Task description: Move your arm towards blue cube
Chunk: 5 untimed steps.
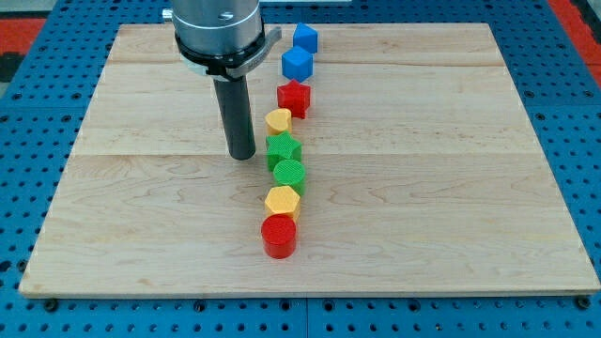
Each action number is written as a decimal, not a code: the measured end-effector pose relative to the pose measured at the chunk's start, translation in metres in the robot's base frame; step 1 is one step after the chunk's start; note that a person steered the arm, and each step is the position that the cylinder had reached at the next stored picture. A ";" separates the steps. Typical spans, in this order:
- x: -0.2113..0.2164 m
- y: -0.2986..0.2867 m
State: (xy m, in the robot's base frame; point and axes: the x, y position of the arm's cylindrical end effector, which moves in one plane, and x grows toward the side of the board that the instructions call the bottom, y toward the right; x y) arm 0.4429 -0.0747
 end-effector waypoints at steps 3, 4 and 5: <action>-0.050 0.009; -0.089 -0.010; -0.110 -0.044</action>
State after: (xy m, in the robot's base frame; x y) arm 0.3331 -0.1192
